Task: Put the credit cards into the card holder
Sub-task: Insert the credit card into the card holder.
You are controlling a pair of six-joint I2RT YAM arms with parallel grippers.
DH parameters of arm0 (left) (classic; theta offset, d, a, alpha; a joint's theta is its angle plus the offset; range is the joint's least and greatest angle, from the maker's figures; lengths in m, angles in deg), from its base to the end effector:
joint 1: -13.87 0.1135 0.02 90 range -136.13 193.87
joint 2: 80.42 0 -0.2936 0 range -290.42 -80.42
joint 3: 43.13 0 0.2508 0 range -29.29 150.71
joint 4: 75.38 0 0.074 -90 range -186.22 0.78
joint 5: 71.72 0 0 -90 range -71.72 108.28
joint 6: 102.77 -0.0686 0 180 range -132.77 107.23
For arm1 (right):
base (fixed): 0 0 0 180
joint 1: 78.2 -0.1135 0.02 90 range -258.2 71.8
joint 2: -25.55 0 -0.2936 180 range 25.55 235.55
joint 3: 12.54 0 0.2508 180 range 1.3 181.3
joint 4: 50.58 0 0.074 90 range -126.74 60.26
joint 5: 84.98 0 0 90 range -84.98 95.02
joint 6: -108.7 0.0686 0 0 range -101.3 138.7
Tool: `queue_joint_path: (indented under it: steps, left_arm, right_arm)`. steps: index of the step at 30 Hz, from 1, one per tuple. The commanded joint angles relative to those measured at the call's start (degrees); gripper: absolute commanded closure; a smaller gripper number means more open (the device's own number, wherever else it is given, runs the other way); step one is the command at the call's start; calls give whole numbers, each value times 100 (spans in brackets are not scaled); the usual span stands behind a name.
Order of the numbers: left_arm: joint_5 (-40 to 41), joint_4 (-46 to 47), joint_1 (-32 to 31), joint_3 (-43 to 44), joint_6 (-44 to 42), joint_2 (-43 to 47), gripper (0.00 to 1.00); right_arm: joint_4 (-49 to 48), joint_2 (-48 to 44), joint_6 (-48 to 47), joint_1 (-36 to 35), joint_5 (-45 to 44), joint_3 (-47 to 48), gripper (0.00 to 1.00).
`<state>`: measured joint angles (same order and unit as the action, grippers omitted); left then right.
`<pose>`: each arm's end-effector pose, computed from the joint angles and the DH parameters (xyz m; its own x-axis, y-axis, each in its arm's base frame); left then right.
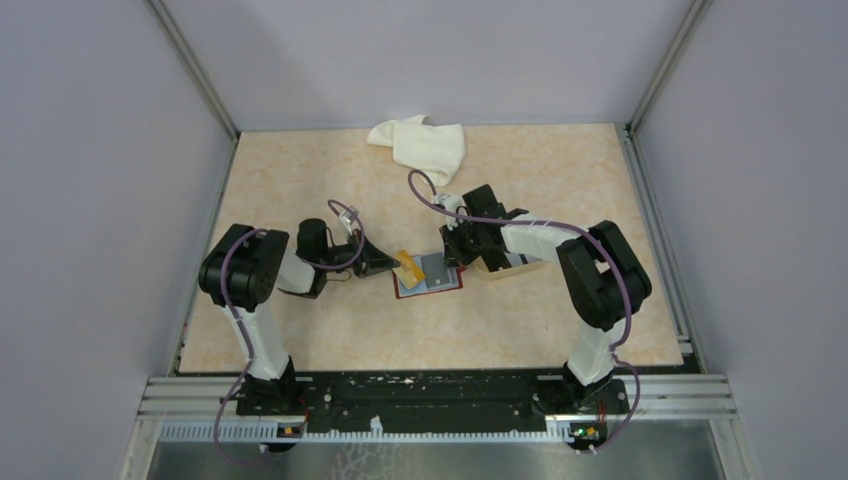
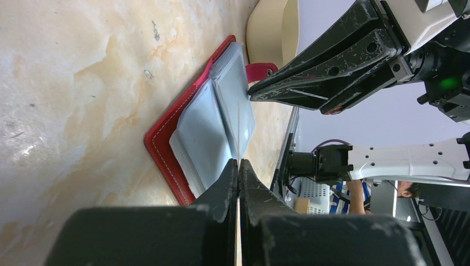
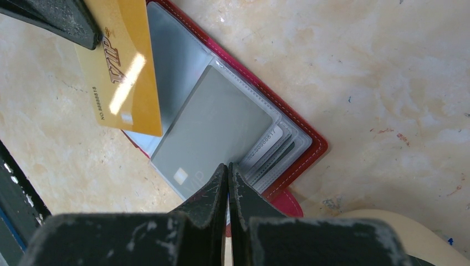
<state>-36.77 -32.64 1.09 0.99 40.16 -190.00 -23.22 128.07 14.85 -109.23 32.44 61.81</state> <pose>0.3065 -0.1272 0.1182 -0.9165 -0.2608 -0.3034 0.2203 0.3041 -0.9268 0.3103 0.2235 0.1705 -0.6591 -0.4661 -0.5902 -0.7268 0.5963 0.3408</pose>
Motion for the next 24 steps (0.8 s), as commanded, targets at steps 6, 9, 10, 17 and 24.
queue_joint_path:
  steps: [6, 9, 10, 17, 24]
  left_arm:
    - [65, 20, -32, 76, -124, 25, 100]
    - [124, -139, -32, 104, -221, 16, 100]
    - [152, -200, -39, 120, -255, 18, 100]
    - [261, -428, -131, 206, -361, -36, 100]
    - [407, -830, -138, 236, -586, 105, 100]
  right_arm:
    - [134, 185, -80, -167, -132, 163, 100]
    - [132, 182, -80, -167, -132, 164, 100]
    - [131, 192, -80, -167, -132, 171, 100]
    - [138, 198, -84, -182, -149, 172, 100]
    - [155, 192, -89, -193, -149, 176, 100]
